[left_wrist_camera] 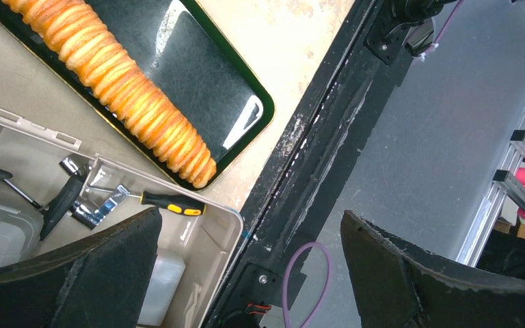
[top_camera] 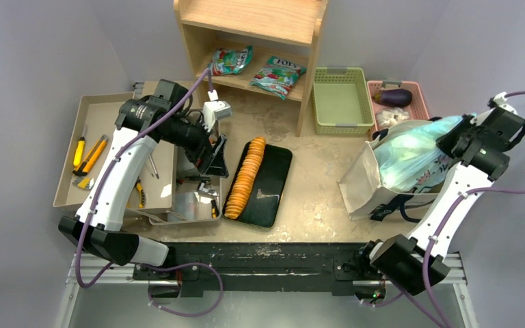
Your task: Untie the knot of the grocery bags and take out the mixed food
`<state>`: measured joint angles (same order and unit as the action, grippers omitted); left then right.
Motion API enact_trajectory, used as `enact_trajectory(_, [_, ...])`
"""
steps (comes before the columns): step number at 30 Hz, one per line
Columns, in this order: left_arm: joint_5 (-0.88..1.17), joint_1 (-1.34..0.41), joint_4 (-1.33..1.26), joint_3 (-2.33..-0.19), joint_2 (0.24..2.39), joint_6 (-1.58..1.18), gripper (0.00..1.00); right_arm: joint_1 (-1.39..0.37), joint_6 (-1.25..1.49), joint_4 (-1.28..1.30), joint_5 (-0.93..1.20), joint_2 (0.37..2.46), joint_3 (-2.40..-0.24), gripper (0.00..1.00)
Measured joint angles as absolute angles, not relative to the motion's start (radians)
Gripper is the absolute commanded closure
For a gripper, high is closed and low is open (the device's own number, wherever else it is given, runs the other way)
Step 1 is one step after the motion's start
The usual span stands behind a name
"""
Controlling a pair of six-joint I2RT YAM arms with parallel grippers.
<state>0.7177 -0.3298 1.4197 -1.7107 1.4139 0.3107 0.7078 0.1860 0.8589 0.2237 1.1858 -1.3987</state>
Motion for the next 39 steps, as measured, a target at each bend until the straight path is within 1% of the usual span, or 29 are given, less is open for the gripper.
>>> enact_trajectory(8, [0.718,-0.330,1.405,-1.703,1.413,0.303,0.00,0.707,0.249,0.793,0.363,1.120,-1.610,1.00])
enact_trajectory(15, [0.732,-0.330,1.338,-1.698,1.393,0.179,0.00,0.707,0.397,0.632,0.533,1.163,-1.770,1.00])
enact_trajectory(18, [0.763,-0.327,1.225,-1.618,1.315,0.096,0.00,0.706,0.473,0.541,0.607,1.206,-1.842,1.00])
enact_trajectory(21, [0.785,-0.323,1.062,-1.450,1.161,0.002,0.00,0.684,0.567,0.428,0.685,1.251,-1.901,1.00])
enact_trajectory(23, [0.782,-0.320,0.983,-1.366,1.065,-0.047,0.00,0.642,0.598,0.386,0.714,1.282,-1.945,1.00])
enact_trajectory(26, [0.781,-0.305,0.906,-1.310,0.982,-0.114,0.00,0.501,0.601,0.366,0.735,1.330,-2.013,1.00])
enact_trajectory(28, [0.801,-0.269,0.863,-1.303,0.974,-0.156,0.00,0.377,0.580,0.377,0.752,1.357,-2.042,1.00])
enact_trajectory(33, [0.838,-0.163,0.773,-1.224,0.975,-0.256,0.00,0.136,0.509,0.450,0.759,1.403,-2.049,1.00])
enact_trajectory(37, [0.842,-0.154,0.764,-1.199,0.955,-0.274,0.00,-0.026,0.434,0.543,0.738,1.429,-2.040,1.00])
enact_trajectory(39, [0.842,-0.153,0.764,-1.198,0.932,-0.268,0.00,-0.092,0.384,0.570,0.713,1.416,-1.985,1.00])
